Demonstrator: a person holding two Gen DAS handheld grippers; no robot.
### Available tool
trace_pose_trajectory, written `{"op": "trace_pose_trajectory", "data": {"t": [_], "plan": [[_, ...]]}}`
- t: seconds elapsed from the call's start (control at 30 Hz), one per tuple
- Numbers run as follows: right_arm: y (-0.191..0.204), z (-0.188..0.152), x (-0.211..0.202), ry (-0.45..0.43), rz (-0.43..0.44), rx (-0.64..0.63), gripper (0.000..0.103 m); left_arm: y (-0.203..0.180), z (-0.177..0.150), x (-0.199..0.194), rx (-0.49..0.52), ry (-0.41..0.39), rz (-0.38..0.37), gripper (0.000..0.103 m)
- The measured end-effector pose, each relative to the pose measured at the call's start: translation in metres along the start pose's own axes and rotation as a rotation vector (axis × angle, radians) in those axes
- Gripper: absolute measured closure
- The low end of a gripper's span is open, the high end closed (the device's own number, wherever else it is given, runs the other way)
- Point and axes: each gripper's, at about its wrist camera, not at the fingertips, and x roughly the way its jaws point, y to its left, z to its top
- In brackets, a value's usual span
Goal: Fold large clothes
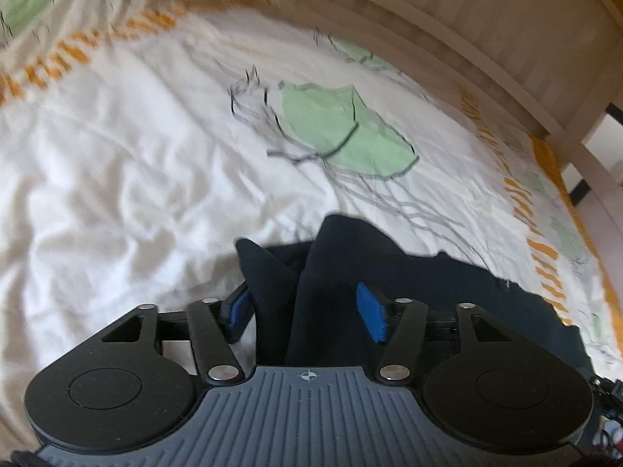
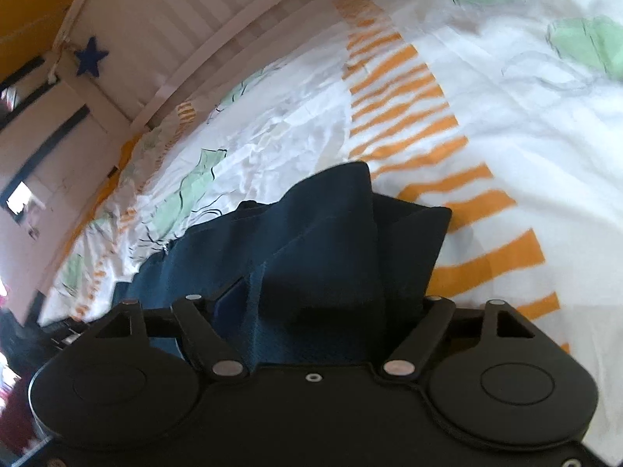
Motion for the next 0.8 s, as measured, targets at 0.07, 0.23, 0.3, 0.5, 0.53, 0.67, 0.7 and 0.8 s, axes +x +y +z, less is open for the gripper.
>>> {"op": "trace_pose_trajectory", "data": {"t": [0.07, 0.23, 0.3, 0.5, 0.53, 0.67, 0.7, 0.8], "plan": [[0.005, -0.001, 0.000, -0.015, -0.021, -0.032, 0.023, -0.010, 0.002, -0.009, 0.026, -0.041, 0.028, 0.033], [0.012, -0.004, 0.003, -0.012, -0.040, -0.092, 0.014, -0.052, 0.003, -0.031, 0.135, -0.103, 0.055, 0.024], [0.015, -0.006, 0.004, -0.007, -0.043, -0.119, 0.010, -0.074, -0.001, -0.036, 0.190, -0.104, 0.053, 0.022], [0.016, -0.008, 0.006, -0.005, -0.037, -0.132, 0.006, -0.128, -0.024, -0.034, 0.303, -0.085, 0.049, 0.021], [0.016, -0.008, 0.006, -0.006, -0.035, -0.130, 0.006, -0.134, -0.027, -0.033, 0.303, -0.076, 0.045, 0.021], [0.016, -0.010, 0.006, -0.006, -0.023, -0.134, 0.001, -0.151, -0.042, -0.021, 0.306, -0.030, 0.032, 0.021], [0.017, -0.010, 0.006, -0.007, -0.025, -0.137, 0.001, -0.154, -0.046, -0.018, 0.310, -0.020, 0.036, 0.021], [0.017, -0.011, 0.006, -0.010, -0.025, -0.136, 0.001, -0.162, -0.055, -0.007, 0.328, 0.009, 0.059, 0.021]]}}
